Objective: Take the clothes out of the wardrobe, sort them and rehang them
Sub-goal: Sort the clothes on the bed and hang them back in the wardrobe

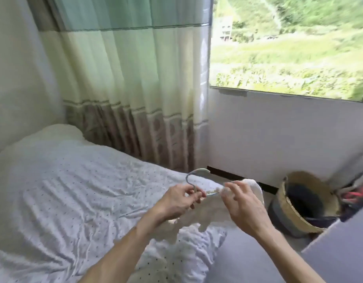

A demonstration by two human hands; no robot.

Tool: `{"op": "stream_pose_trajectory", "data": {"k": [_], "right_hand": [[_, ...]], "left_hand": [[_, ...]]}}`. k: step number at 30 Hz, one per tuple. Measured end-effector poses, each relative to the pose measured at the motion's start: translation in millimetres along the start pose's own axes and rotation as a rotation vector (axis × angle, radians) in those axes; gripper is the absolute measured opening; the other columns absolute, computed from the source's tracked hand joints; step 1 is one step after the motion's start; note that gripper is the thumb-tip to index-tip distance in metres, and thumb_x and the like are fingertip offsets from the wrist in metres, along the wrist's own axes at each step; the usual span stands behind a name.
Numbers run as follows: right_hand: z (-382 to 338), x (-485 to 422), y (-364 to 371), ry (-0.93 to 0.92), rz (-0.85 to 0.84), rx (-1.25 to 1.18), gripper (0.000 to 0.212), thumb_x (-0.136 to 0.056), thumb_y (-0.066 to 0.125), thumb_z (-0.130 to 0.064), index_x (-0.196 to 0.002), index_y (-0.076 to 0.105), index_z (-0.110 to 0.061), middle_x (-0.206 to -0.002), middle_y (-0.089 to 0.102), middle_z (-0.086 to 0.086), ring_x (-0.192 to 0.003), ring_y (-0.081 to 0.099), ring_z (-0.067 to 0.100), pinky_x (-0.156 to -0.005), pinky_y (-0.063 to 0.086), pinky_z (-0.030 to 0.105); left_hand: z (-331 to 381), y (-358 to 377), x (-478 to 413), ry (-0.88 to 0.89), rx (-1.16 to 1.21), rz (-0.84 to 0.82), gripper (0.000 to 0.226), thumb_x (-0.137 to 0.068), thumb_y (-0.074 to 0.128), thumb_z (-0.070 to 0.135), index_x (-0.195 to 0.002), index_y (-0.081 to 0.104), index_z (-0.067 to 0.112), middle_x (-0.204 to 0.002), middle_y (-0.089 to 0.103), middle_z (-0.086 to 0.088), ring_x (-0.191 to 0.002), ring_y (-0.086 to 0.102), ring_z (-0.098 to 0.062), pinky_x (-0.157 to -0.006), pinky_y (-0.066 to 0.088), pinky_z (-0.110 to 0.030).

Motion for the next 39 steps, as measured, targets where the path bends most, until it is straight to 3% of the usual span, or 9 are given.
{"op": "stream_pose_trajectory", "data": {"k": [3, 11, 15, 20, 23, 26, 29, 33, 39], "right_hand": [[64, 16, -41, 0.12, 0.123, -0.037, 0.045, -0.094, 0.054, -0.049, -0.136, 0.047, -0.033, -0.135, 0.044, -0.016, -0.105, 0.059, 0.007, -0.091, 0.048, 0.029], [150, 123, -86, 0.566, 0.004, -0.095, 0.049, -0.085, 0.041, -0.078, -0.103, 0.059, -0.036, -0.093, 0.067, -0.018, -0.085, 0.061, 0.0, -0.081, 0.052, 0.028], [165, 168, -86, 0.797, -0.002, -0.198, 0.068, -0.072, 0.036, -0.093, -0.093, 0.06, -0.033, -0.09, 0.068, -0.013, -0.084, 0.062, 0.005, -0.079, 0.052, 0.029], [174, 218, -72, 1.085, 0.158, -0.138, 0.017, -0.095, 0.039, -0.051, -0.092, 0.049, -0.038, -0.104, 0.063, -0.008, -0.101, 0.061, 0.017, -0.08, 0.046, 0.034], [173, 242, -71, 1.209, 0.211, -0.056, 0.021, -0.104, 0.035, -0.038, -0.101, 0.051, -0.024, -0.109, 0.066, 0.006, -0.105, 0.059, 0.03, -0.074, 0.033, 0.033], [159, 265, -82, 1.302, 0.286, -0.038, 0.018, -0.103, 0.038, -0.038, -0.09, 0.045, -0.028, -0.088, 0.064, -0.004, -0.096, 0.06, 0.031, -0.068, 0.028, 0.033], [140, 296, -81, 1.447, 0.379, -0.121, 0.012, -0.101, 0.043, -0.035, -0.089, 0.043, -0.033, -0.068, 0.043, -0.014, -0.078, 0.051, 0.023, -0.067, 0.033, 0.032], [124, 320, -78, 1.545, 0.43, -0.199, 0.022, -0.099, 0.042, -0.032, -0.079, 0.035, -0.026, -0.064, 0.049, -0.005, -0.066, 0.065, 0.022, -0.062, 0.047, 0.031], [105, 347, -80, 1.555, 0.918, -0.451, 0.022, -0.101, 0.049, -0.028, -0.08, 0.045, -0.026, -0.068, 0.049, -0.002, -0.049, 0.056, 0.012, -0.047, 0.044, 0.03]], "left_hand": [[48, 63, -49, 0.023, 0.103, -0.06, 0.015, -0.1, 0.058, 0.017, -0.101, 0.072, 0.011, -0.085, 0.069, -0.004, -0.066, 0.062, -0.012, -0.058, 0.046, -0.016], [124, 239, -116, -0.041, 0.317, -0.379, 0.008, -0.098, 0.062, 0.018, -0.094, 0.069, 0.017, -0.083, 0.068, -0.005, -0.067, 0.066, -0.019, -0.067, 0.049, -0.035], [142, 316, -120, -0.112, 0.411, -0.504, 0.004, -0.098, 0.061, 0.012, -0.096, 0.064, 0.011, -0.081, 0.063, -0.004, -0.067, 0.064, -0.019, -0.058, 0.053, -0.028], [155, 382, -99, -0.2, 0.397, -0.736, 0.01, -0.098, 0.059, 0.008, -0.106, 0.064, 0.009, -0.092, 0.064, -0.01, -0.08, 0.067, -0.025, -0.067, 0.051, -0.033], [169, 406, -81, -0.178, 0.33, -0.882, 0.02, -0.093, 0.055, -0.002, -0.094, 0.065, 0.015, -0.083, 0.062, -0.01, -0.079, 0.061, -0.027, -0.065, 0.047, -0.03], [177, 429, -65, -0.167, 0.267, -1.024, 0.024, -0.091, 0.052, -0.004, -0.093, 0.065, 0.016, -0.082, 0.058, -0.011, -0.078, 0.06, -0.028, -0.06, 0.049, -0.028], [183, 453, -41, -0.231, 0.188, -1.148, 0.026, -0.086, 0.057, 0.004, -0.109, 0.066, 0.013, -0.097, 0.062, -0.01, -0.084, 0.066, -0.028, -0.072, 0.056, -0.032], [193, 467, -12, -0.257, 0.142, -1.27, 0.006, -0.082, 0.058, 0.009, -0.086, 0.06, 0.011, -0.087, 0.056, -0.008, -0.084, 0.056, -0.025, -0.083, 0.053, -0.034], [216, 494, 30, 0.19, -0.182, -1.611, 0.023, -0.094, 0.058, 0.018, -0.114, 0.057, 0.03, -0.113, 0.061, -0.005, -0.102, 0.056, -0.018, -0.082, 0.045, -0.027]]}}
Point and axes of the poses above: each hand's wrist, its own x-axis away from the middle knuckle, its own y-axis out of the palm, z = x × y, the point moved 2 cm from there along -x, towards the middle knuckle
